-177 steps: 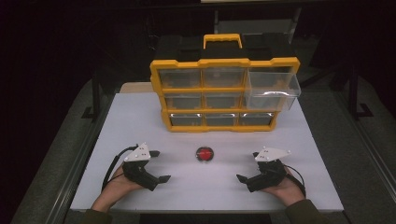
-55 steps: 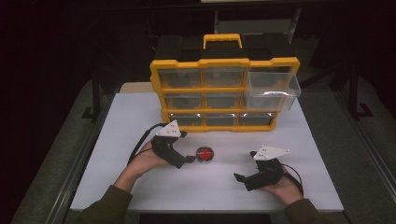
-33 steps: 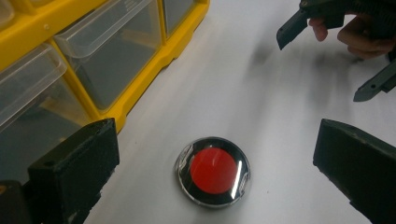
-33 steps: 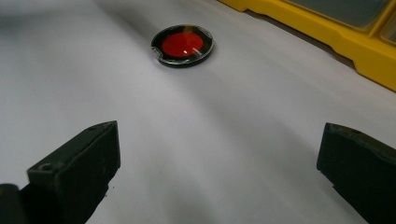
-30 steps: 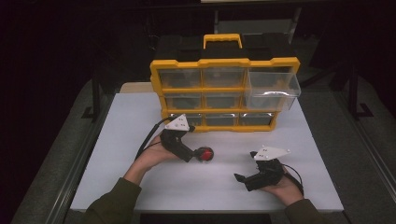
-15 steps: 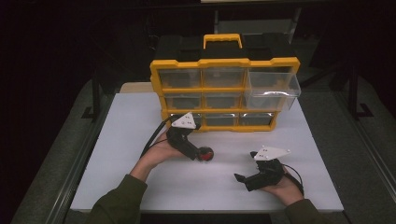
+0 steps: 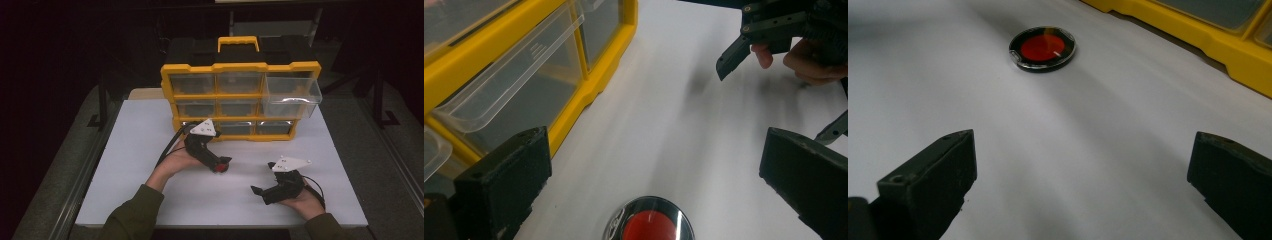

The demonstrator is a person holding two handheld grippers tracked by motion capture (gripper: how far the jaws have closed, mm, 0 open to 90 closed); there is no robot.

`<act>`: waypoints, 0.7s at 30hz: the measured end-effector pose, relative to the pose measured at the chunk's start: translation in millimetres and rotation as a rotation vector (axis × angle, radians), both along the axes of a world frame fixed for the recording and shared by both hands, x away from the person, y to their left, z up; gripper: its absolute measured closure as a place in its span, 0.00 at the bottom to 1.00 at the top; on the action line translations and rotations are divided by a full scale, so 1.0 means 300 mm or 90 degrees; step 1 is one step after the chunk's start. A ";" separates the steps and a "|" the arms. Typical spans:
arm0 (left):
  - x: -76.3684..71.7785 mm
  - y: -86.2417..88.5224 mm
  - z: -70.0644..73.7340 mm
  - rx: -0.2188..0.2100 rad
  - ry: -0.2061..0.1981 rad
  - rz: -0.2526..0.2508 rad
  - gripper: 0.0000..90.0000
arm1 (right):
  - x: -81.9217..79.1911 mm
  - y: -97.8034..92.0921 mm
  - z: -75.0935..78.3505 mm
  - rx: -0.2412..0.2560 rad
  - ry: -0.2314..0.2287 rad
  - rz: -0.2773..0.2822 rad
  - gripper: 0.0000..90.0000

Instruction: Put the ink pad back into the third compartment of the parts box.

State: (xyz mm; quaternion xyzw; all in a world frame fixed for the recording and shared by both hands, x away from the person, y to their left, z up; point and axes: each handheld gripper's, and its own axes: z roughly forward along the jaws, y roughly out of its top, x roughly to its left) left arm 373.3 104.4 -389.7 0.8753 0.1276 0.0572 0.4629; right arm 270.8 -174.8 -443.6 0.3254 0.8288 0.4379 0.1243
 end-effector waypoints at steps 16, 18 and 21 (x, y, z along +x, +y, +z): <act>0.003 -0.042 -0.014 0.033 -0.006 -0.020 0.00 | 0.000 -0.006 0.000 0.001 -0.002 -0.001 0.00; 0.003 -0.045 -0.020 0.042 -0.001 -0.023 0.00 | 0.000 -0.005 -0.001 0.000 -0.002 0.000 0.00; 0.001 -0.049 -0.028 0.054 0.003 -0.028 0.00 | 0.001 -0.005 -0.002 -0.001 -0.001 0.001 0.00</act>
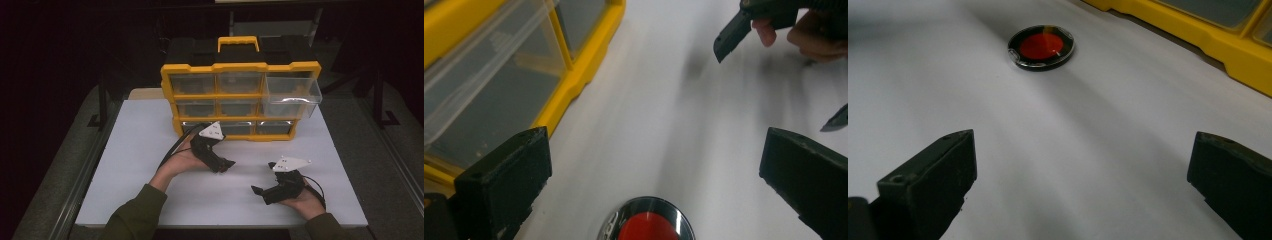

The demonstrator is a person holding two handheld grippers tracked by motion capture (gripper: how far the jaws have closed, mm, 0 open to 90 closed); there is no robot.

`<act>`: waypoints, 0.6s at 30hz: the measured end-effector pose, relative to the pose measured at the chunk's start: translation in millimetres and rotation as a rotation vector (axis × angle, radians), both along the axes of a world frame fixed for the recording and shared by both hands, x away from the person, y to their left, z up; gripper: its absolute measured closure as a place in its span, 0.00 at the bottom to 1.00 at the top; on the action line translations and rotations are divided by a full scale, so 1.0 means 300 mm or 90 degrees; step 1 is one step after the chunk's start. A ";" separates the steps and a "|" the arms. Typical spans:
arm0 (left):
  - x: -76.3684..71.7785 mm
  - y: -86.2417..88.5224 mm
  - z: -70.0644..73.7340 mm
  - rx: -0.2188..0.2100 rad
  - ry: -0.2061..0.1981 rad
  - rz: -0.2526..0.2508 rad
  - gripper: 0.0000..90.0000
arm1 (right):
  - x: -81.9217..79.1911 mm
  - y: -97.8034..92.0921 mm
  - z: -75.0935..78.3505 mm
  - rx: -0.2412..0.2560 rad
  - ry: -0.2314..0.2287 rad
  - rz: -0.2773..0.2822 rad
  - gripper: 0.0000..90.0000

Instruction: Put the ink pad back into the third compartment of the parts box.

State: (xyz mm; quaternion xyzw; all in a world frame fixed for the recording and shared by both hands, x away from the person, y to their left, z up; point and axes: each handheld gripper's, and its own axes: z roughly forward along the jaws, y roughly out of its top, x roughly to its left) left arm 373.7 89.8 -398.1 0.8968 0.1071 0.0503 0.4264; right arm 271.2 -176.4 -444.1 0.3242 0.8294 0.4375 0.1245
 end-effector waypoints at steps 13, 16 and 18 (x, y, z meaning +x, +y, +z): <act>-0.002 -0.009 -0.032 0.062 0.007 -0.018 0.00 | 0.000 0.000 -0.001 -0.002 0.001 0.002 0.00; -0.002 -0.010 -0.036 0.072 0.005 -0.022 0.00 | 0.000 0.000 -0.001 -0.001 0.002 0.001 0.00; -0.002 -0.010 -0.040 0.079 0.005 -0.024 0.00 | 0.000 0.000 -0.001 -0.001 0.003 0.001 0.00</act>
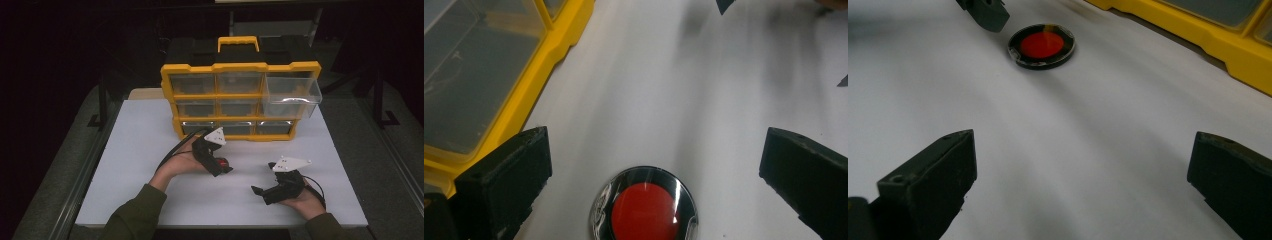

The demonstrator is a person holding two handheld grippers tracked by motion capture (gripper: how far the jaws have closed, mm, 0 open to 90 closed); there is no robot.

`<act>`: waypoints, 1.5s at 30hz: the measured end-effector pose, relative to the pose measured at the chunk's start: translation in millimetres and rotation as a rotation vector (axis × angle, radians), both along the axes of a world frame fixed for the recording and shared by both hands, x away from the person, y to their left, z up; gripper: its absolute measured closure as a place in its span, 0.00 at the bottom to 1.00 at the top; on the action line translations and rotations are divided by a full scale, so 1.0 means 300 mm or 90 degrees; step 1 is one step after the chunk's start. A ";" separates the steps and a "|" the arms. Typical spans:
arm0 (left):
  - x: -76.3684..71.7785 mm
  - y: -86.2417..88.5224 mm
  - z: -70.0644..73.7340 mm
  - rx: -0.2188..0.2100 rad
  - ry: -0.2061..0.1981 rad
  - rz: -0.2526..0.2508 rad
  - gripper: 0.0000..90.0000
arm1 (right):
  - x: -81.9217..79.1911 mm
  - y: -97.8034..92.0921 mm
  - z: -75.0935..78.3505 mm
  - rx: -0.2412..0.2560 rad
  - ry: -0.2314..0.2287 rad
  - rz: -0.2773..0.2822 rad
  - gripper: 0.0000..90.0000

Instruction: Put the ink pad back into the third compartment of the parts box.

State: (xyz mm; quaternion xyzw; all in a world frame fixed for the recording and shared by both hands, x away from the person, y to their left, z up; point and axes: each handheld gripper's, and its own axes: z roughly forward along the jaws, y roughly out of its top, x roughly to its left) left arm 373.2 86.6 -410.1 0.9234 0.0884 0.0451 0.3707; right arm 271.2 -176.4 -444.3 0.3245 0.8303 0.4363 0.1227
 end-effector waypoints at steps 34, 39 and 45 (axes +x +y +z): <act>0.006 -0.012 -0.076 0.129 0.005 -0.017 0.14 | -0.001 -0.002 0.001 -0.001 -0.003 0.003 0.00; 0.009 -0.011 -0.080 0.138 0.009 -0.019 0.16 | 0.000 -0.002 0.001 -0.001 -0.003 0.003 0.00; 0.007 -0.013 -0.088 0.146 0.014 -0.019 0.17 | 0.000 -0.002 0.001 -0.001 -0.003 0.003 0.00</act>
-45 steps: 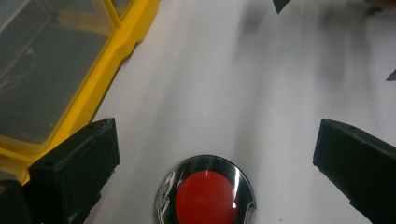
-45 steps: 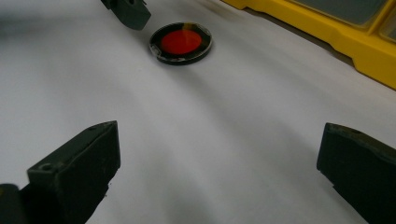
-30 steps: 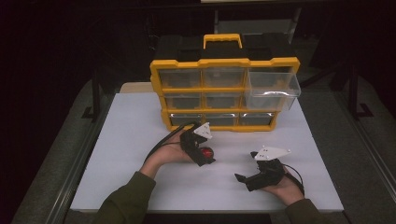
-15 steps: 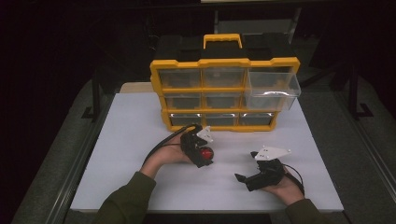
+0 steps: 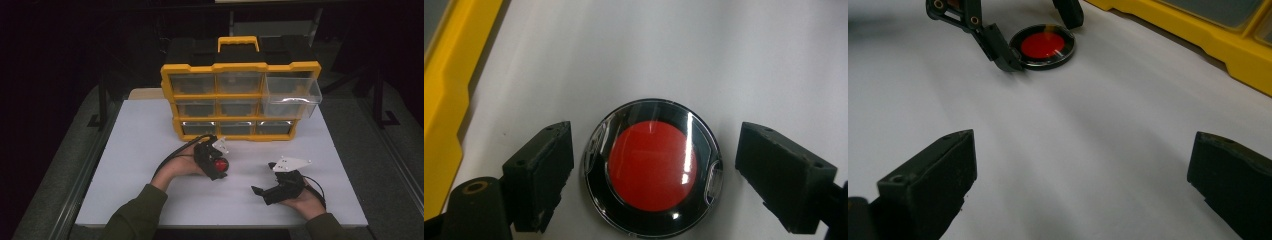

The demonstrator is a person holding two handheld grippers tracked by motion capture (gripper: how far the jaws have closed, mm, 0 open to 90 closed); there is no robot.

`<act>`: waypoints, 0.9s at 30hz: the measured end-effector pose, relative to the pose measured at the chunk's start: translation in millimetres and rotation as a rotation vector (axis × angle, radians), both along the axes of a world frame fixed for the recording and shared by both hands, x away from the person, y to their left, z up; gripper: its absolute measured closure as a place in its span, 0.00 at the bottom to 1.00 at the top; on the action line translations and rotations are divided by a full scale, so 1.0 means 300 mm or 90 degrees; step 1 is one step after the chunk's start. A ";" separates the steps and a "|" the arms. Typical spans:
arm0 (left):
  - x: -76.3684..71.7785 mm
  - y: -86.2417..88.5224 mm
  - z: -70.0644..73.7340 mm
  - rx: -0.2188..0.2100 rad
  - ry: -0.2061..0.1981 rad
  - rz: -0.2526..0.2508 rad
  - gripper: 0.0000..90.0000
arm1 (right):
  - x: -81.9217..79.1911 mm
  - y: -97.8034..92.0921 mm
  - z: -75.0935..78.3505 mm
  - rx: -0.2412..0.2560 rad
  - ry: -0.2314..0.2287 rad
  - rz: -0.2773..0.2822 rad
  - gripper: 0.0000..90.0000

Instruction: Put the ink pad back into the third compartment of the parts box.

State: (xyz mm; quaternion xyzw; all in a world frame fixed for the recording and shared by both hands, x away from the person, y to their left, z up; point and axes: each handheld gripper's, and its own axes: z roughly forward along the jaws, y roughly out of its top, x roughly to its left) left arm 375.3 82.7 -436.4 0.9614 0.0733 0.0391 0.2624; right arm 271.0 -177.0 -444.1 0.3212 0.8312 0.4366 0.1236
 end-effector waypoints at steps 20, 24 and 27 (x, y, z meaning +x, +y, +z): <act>0.003 0.007 0.002 -0.005 0.018 -0.006 0.29 | 0.000 0.000 0.000 0.001 -0.001 0.001 0.00; 0.004 0.009 0.003 -0.007 0.018 -0.005 0.32 | 0.000 0.001 0.000 0.000 0.000 0.001 0.00; 0.004 0.009 0.003 -0.007 0.018 -0.004 0.32 | 0.001 0.001 0.000 0.000 0.000 0.001 0.00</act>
